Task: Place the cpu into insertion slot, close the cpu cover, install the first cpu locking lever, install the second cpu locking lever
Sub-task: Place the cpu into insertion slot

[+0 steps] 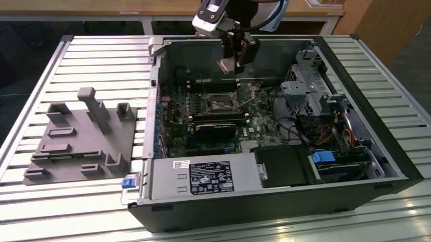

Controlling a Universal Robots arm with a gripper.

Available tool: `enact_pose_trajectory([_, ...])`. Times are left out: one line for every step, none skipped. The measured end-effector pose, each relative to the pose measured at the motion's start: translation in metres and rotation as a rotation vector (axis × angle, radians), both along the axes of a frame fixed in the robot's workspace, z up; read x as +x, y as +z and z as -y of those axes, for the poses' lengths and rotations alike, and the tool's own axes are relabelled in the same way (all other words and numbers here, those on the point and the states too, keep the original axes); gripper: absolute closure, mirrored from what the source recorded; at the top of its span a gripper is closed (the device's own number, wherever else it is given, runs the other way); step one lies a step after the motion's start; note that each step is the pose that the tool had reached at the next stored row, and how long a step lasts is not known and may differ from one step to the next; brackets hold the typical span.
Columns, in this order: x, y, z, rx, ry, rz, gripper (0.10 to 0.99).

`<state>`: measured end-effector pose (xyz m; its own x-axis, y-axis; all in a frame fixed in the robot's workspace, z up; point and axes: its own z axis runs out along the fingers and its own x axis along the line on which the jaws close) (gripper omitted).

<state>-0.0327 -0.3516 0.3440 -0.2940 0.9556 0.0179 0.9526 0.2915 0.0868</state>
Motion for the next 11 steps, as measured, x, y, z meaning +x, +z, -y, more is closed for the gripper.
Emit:
enact_pose_trajectory([0.0,-0.0004,0.0,0.0,-0.02,0.0,0.545])
enact_pose_trajectory([0.0,-0.0006,0.0,0.0,-0.038,0.0,0.545])
enact_pose_trajectory([0.0,-0.0009,0.0,0.0,-0.056,0.0,0.545])
enact_pose_trajectory([0.0,-0.0012,0.0,0.0,-0.074,0.0,0.545])
enact_pose_trajectory([0.0,-0.0015,0.0,0.0,-0.092,0.0,0.545])
enact_pose_trajectory([0.0,-0.0018,0.0,0.0,-0.11,0.0,0.545])
enact_pose_trajectory([0.0,-0.0022,0.0,0.0,-0.127,0.0,0.545])
enact_pose_trajectory([0.0,-0.0027,0.0,0.0,-0.146,0.0,0.545])
enact_pose_trajectory([0.0,-0.0033,0.0,0.0,-0.161,0.0,0.545])
enact_pose_trajectory([0.0,-0.0041,-0.0001,0.0,-0.175,-0.0001,0.545])
enact_pose_trajectory([0.0,-0.0051,-0.0002,0.0,-0.187,-0.0001,0.545])
